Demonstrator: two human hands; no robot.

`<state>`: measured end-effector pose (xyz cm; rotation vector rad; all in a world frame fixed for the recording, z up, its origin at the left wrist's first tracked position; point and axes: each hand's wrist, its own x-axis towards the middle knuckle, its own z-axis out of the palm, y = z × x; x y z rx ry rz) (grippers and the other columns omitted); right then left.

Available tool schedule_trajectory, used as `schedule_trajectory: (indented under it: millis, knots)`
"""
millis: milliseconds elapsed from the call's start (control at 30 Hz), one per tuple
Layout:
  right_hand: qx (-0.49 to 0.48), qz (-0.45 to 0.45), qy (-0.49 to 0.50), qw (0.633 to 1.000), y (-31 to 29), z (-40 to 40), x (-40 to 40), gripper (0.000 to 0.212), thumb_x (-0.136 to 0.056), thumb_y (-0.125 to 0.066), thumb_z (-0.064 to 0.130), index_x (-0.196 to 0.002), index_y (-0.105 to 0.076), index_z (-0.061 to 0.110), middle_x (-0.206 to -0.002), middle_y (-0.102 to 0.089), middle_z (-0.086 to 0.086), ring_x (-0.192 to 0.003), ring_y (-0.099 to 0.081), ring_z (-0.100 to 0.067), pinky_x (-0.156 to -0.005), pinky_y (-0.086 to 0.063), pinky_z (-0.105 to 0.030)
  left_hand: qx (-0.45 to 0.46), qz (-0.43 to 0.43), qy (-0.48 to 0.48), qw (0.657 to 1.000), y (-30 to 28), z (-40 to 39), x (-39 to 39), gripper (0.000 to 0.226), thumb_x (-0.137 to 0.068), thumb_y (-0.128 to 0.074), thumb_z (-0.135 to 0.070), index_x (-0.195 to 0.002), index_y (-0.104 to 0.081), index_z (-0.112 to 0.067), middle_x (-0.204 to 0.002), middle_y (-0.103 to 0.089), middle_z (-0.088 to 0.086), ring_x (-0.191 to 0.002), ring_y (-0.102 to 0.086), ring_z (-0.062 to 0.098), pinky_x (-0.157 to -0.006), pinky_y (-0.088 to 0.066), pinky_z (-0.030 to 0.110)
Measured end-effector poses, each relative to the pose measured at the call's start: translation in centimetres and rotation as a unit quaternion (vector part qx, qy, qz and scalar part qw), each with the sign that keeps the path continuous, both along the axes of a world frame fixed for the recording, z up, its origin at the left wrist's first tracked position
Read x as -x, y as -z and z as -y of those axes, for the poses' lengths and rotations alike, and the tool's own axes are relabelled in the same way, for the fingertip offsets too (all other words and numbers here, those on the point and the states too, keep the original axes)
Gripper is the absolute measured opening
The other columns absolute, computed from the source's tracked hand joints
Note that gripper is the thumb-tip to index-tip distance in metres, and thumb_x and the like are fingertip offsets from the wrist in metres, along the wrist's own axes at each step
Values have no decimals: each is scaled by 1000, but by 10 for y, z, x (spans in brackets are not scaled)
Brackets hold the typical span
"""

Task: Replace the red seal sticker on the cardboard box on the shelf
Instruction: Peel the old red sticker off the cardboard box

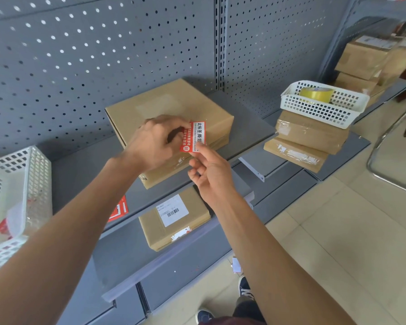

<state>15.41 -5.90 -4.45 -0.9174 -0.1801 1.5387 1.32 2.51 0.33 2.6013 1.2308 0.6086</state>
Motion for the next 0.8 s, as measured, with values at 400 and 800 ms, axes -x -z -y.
schedule_trajectory:
  millis: [400, 800]
  knots:
    - [18, 52, 21, 998, -5, 3, 2, 29, -89, -77, 26, -115, -74, 14, -113, -77, -4, -103, -72, -14, -80, -53, -29, -16, -3, -6, 1000, -4, 7, -3, 43, -91, -46, -28, -128, -67, -29, -134, -66, -4, -126, -59, 19, -99, -51, 44]
    - [-3, 56, 25, 998, -8, 3, 3, 15, -91, -74, 22, -104, -76, 16, -99, -78, 3, -107, -71, -12, -89, -54, -30, -34, -14, -21, 999, -3, 9, -5, 40, -91, -50, -22, -127, -66, -32, -130, -67, -7, -121, -62, 20, -91, -55, 44]
